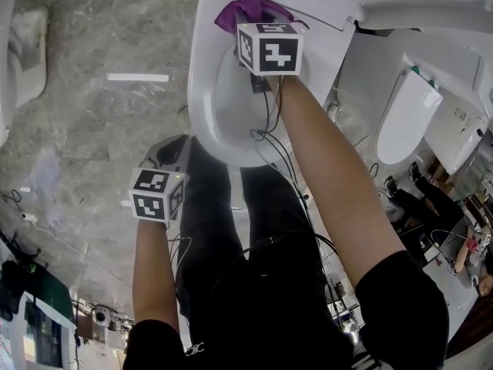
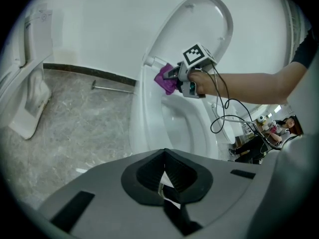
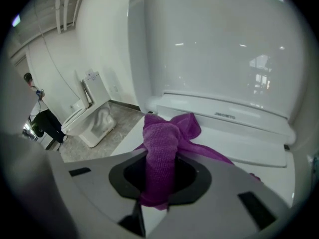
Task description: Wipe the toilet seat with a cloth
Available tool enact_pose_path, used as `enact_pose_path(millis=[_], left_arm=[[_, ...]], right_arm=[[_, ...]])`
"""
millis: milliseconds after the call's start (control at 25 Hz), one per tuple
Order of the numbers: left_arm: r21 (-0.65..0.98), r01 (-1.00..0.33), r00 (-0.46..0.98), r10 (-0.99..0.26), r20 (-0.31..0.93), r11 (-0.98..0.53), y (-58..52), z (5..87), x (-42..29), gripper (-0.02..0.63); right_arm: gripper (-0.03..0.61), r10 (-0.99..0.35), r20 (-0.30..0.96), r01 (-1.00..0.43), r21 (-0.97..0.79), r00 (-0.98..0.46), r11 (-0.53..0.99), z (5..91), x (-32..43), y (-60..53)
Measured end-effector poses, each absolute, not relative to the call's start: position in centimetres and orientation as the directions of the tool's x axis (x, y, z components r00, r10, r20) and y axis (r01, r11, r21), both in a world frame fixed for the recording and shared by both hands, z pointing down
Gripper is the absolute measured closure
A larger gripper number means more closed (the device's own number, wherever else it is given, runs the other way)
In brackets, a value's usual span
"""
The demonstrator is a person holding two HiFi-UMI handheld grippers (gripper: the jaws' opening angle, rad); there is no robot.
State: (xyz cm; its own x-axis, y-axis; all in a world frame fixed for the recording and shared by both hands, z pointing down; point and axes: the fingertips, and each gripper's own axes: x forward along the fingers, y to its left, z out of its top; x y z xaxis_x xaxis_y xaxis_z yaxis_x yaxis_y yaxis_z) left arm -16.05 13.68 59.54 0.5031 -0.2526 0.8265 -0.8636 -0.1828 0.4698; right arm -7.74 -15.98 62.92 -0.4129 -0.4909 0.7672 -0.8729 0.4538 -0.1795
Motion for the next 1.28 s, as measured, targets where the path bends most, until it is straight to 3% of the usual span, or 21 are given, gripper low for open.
enact_pose_path(millis=[480,1080,1280], left_arm=[[0.478,-0.850,0.522,-0.227,0.822,-0.222,12.9,59.5,-12.7,0.611],[0.484,-0.838,0.536,-0.207,0.819,-0.254,12.8,59.9,-10.2,0.611],[0.485,-0.836,0.538,-0.207,0.817,-0.258,12.7,59.8,-9.6,0.611]], right_arm=[[0.497,-0.518,0.803,-0.933,-0.124,-0.294,0.336,64.1,4.7,-13.3],[0.497,-0.524,0.820,-0.973,-0.210,-0.231,0.100,64.4,12.3,-8.7],[0.497,-0.527,0.822,-0.976,-0.199,-0.217,0.091,64.3,13.2,-7.6]])
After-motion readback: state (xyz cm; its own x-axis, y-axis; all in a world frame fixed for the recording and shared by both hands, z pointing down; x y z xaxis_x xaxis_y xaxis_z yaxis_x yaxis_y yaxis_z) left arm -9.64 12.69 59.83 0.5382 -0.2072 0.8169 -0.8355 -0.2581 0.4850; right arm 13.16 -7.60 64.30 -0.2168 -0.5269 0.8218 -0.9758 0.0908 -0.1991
